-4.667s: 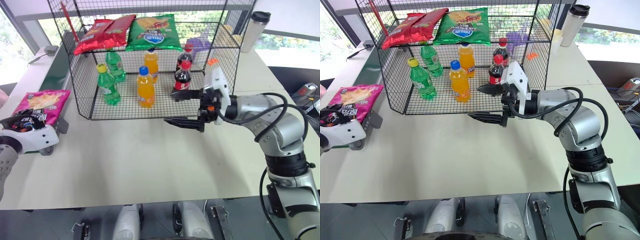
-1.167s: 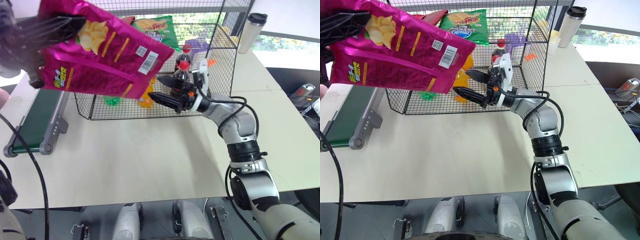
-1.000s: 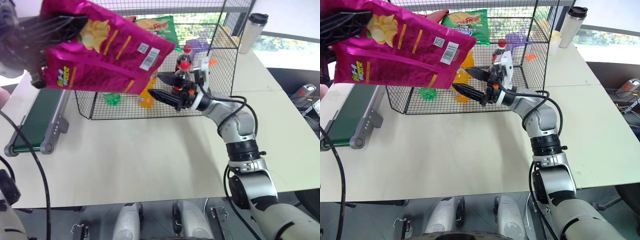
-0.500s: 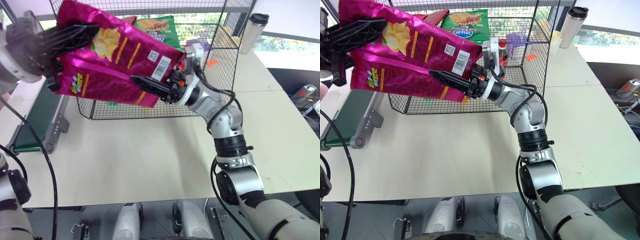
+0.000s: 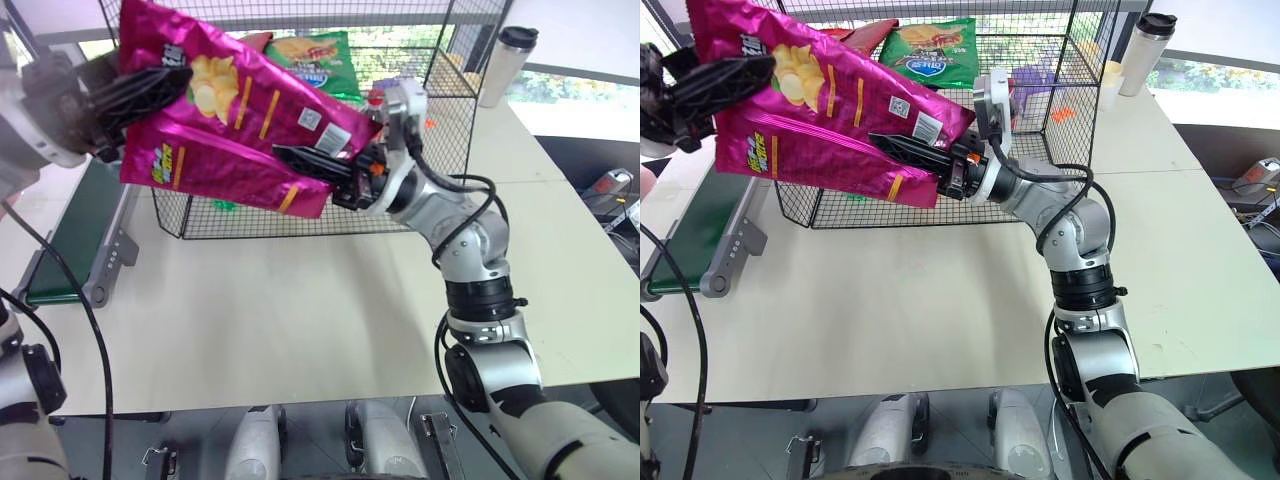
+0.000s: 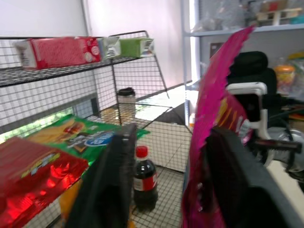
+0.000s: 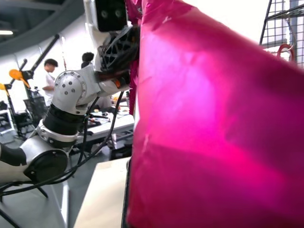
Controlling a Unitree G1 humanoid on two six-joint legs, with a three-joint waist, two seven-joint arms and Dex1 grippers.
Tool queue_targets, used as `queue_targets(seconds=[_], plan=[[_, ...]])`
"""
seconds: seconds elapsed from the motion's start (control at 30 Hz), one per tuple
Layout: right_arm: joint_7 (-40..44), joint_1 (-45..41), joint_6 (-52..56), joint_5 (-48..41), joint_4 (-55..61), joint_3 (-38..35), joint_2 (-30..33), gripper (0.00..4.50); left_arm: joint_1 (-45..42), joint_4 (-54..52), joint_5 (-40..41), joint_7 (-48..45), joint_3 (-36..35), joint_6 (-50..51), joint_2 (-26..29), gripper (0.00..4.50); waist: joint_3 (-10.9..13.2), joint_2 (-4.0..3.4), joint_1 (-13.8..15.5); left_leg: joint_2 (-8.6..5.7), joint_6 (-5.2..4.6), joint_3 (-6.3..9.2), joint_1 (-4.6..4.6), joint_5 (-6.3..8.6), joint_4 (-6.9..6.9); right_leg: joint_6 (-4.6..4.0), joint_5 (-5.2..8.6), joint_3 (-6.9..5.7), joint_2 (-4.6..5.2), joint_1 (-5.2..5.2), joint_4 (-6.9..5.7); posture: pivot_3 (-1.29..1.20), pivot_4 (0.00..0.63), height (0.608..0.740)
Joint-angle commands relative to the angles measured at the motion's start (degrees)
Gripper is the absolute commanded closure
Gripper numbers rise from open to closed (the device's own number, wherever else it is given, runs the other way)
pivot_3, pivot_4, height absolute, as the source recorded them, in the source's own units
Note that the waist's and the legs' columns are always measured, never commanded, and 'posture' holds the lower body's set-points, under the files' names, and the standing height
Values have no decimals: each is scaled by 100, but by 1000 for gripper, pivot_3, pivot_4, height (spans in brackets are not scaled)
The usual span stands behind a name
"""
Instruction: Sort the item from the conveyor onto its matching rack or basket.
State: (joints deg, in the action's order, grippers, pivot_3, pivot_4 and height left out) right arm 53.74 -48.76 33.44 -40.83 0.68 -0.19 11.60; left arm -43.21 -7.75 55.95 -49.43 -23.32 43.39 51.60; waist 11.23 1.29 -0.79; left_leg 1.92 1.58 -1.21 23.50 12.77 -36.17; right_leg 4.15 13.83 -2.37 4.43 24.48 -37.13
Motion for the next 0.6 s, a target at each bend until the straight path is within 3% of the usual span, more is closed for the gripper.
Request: queue_targets(seconds=[0.03,0.23,0.37,0.47,0.6], plan=[[-280,85,8,33,559,-315,410,4500,210,-4,-371,221,-160,-214,124,1566,0,-1,3,0,0,-1,0,0,1,0,0,0,1,0,1,0,150,740],[-1090,667,92,367,1364,-1167,1728,4500,793,-367,-428,614,-480,-16,242,1566,1,1,17,-3,0,-2,4,0,2,0,0,0,6,0,11,0,150,740],[-1819,772,-272,1059,1522,-1681,2489,4500,1022,-1136,-155,1540,-320,253,-273,1566,2,0,35,-5,0,-6,4,1,3,2,2,1,13,1,13,0,150,740],[-2440,635,-805,2008,1373,-1439,2700,4500,1061,-1679,-432,2267,142,308,-732,1566,0,3,29,-5,0,-5,3,0,-1,1,1,3,11,-1,12,0,150,740],[-2993,333,-1527,3425,818,-566,2781,4500,1151,-2043,-702,2777,637,205,-1273,1566,0,2,-29,-6,0,-20,-10,0,2,2,1,22,7,-2,10,0,150,740]])
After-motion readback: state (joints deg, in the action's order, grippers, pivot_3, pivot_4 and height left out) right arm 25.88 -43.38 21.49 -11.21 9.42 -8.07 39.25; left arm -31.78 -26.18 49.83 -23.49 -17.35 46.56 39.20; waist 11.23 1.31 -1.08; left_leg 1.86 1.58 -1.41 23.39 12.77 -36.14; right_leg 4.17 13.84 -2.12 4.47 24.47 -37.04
